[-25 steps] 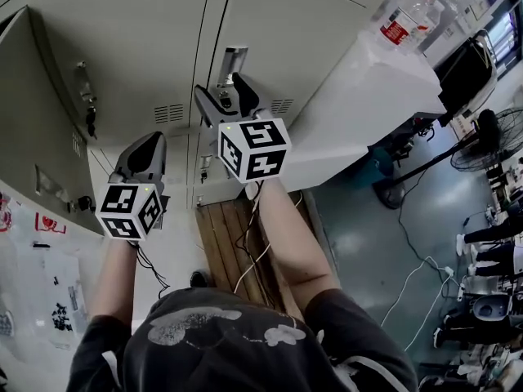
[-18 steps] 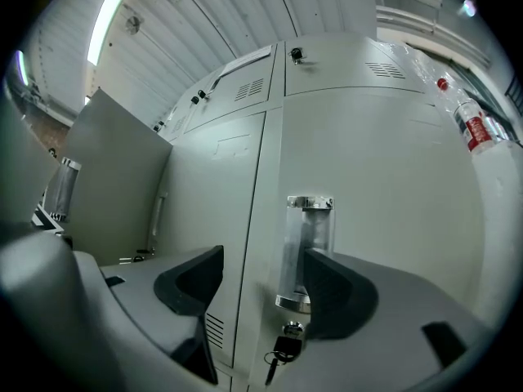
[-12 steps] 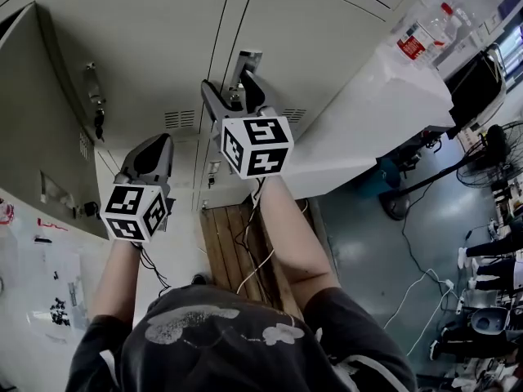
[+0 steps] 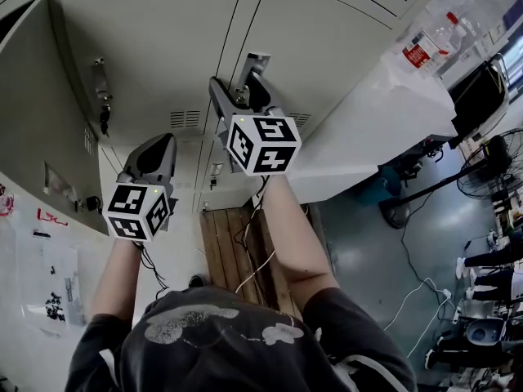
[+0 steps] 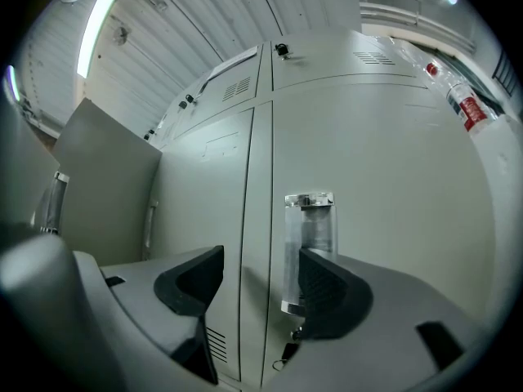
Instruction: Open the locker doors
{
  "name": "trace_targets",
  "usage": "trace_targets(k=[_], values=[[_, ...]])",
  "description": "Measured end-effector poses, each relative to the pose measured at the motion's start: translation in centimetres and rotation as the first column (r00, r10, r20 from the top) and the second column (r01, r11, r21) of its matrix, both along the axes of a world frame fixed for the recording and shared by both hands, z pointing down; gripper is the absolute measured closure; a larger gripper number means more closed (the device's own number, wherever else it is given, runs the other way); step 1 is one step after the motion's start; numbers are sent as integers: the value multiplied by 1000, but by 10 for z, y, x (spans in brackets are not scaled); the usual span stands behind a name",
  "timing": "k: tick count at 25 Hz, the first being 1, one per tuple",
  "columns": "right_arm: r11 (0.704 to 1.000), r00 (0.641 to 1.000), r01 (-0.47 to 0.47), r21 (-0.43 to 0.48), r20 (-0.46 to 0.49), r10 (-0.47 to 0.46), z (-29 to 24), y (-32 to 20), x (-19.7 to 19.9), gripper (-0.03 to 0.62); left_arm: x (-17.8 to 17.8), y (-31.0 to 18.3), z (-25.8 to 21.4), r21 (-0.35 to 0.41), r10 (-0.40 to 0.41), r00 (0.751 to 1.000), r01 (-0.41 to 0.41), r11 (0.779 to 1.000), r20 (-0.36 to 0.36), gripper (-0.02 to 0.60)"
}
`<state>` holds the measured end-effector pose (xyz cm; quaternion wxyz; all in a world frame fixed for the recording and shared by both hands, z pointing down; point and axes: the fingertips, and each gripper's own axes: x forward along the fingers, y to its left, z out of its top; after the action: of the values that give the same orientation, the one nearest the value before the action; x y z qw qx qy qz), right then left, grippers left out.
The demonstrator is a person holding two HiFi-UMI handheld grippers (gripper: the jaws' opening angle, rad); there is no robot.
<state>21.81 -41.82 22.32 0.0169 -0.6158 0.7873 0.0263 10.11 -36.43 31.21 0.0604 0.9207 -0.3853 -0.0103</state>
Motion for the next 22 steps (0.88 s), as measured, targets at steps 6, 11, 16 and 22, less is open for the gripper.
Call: trace_targets(k=[6,11,16,22], values=[[1000,999,-22,-9,26,22,-1,16,7,370,6,13,5,-11,22,1000,-22,1000,21,573],[998,996,-67,-7,51,68,-3,30,14,410,3,24,0,1,19,999,-19,1000,27,574],[995,994,-92,-23,62,93,-1,45,21,468,-1,34,-2,5,4,1000,-5,1000,28,574],[997,995,-72,-32,73,74,-2,69,24,468,13,56,-5,17,33,999,-34,999,43,574]])
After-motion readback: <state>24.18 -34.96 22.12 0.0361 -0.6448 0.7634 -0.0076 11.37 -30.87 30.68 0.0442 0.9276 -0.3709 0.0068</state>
